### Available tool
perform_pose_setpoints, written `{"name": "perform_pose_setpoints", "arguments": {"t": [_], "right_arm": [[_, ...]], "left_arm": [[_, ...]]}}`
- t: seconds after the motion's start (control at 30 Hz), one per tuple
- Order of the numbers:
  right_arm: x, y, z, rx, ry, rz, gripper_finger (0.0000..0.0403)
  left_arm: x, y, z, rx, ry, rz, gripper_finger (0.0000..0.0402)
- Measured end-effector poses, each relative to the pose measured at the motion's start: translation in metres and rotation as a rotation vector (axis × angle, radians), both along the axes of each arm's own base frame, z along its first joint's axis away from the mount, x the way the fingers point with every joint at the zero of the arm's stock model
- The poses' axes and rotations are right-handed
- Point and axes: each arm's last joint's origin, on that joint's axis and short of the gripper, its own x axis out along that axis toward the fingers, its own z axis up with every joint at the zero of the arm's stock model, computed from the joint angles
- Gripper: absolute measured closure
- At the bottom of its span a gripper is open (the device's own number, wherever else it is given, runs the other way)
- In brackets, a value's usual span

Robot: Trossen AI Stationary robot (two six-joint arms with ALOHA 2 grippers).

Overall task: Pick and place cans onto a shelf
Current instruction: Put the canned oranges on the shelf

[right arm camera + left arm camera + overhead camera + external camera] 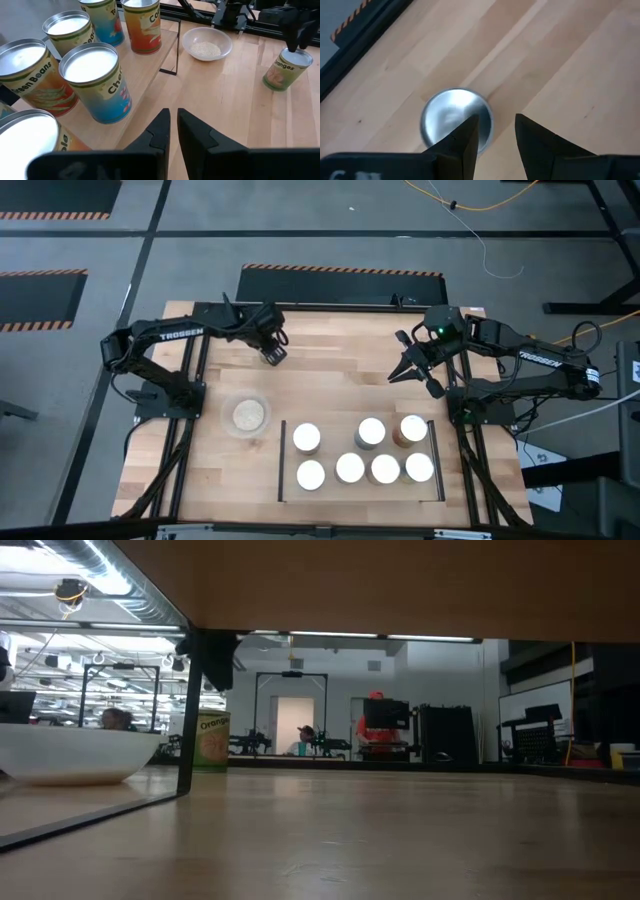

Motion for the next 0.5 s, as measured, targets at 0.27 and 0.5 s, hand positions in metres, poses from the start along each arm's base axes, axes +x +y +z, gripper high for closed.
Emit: {"name": "perform_pose_setpoints", "arguments": {"t": [0.27, 0.5], "right_arm": [[0.0, 0.0, 0.0, 0.0, 0.0, 0.0, 0.0363], [0.0, 0.0, 0.0, 0.0, -0.001, 0.0, 0.0363]], "left_arm": [[0.008, 0.001, -0.007, 0.029, 0.013, 0.002, 0.028], [0.017, 0.003, -0.022, 0.014, 0.068, 0.017, 0.028]]}}
